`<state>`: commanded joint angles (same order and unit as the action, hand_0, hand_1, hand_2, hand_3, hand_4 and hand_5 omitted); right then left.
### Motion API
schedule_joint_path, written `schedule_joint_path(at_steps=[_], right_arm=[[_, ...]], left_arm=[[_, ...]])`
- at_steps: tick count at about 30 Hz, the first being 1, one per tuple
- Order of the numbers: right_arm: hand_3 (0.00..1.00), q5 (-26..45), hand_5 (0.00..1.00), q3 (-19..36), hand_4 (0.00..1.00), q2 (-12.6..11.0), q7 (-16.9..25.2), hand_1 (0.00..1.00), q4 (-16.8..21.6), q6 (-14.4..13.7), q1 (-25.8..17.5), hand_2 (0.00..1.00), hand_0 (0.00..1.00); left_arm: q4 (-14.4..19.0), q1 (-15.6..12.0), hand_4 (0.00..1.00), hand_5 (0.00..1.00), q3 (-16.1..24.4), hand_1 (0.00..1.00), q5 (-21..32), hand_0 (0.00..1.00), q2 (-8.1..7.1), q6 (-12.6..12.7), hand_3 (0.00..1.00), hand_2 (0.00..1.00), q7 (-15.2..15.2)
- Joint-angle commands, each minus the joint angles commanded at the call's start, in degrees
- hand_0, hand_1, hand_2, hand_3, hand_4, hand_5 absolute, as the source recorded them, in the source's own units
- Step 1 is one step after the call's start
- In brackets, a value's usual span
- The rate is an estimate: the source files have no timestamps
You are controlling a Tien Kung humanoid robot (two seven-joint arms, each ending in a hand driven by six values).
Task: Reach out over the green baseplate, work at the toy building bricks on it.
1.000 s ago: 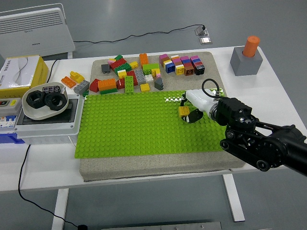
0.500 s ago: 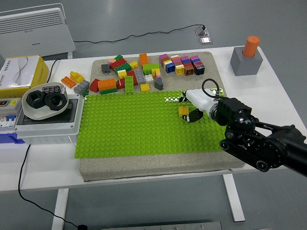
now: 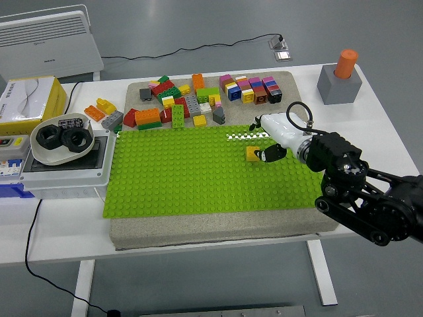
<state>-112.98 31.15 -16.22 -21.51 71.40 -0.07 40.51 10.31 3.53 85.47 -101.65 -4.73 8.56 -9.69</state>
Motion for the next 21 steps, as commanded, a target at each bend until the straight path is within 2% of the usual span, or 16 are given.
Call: schedule_joint_path(at_steps=[2, 3, 13, 21], right_arm=[[0.652, -0.81, 0.239, -0.47, 0.791, -0.04, -0.08, 0.767, 0.16, 0.0, -0.47, 0.791, 0.808], [0.639, -0.97, 0.39, -0.73, 0.846, 0.09, -0.04, 0.816, -0.05, -0.07, -0.66, 0.844, 0.82], [0.644, -0.35, 0.373, -1.9, 0.843, 2.11, 1.28, 0.845, -3.75, -1.93, -1.35, 0.855, 0.824], [0.647, -0.55, 0.357, -2.07, 0.833, 2.78, 1.5, 0.852, -5.64, -2.01, -1.41, 0.857, 0.827]], left_arm=[[0.0, -0.01, 0.574, 0.427, 0.09, 0.609, -0.04, 0.701, 0.04, 0.04, 0.532, 0.517, 0.03], [0.0, -0.01, 0.574, 0.426, 0.12, 0.609, -0.07, 0.7, 0.06, 0.05, 0.532, 0.519, 0.03], [0.0, -0.01, 0.575, 0.428, 0.04, 0.61, -0.29, 0.7, 0.18, 0.04, 0.531, 0.52, -0.07], [0.0, -0.01, 0.575, 0.428, 0.0, 0.609, -0.34, 0.7, 0.16, 0.07, 0.531, 0.52, -0.02]])
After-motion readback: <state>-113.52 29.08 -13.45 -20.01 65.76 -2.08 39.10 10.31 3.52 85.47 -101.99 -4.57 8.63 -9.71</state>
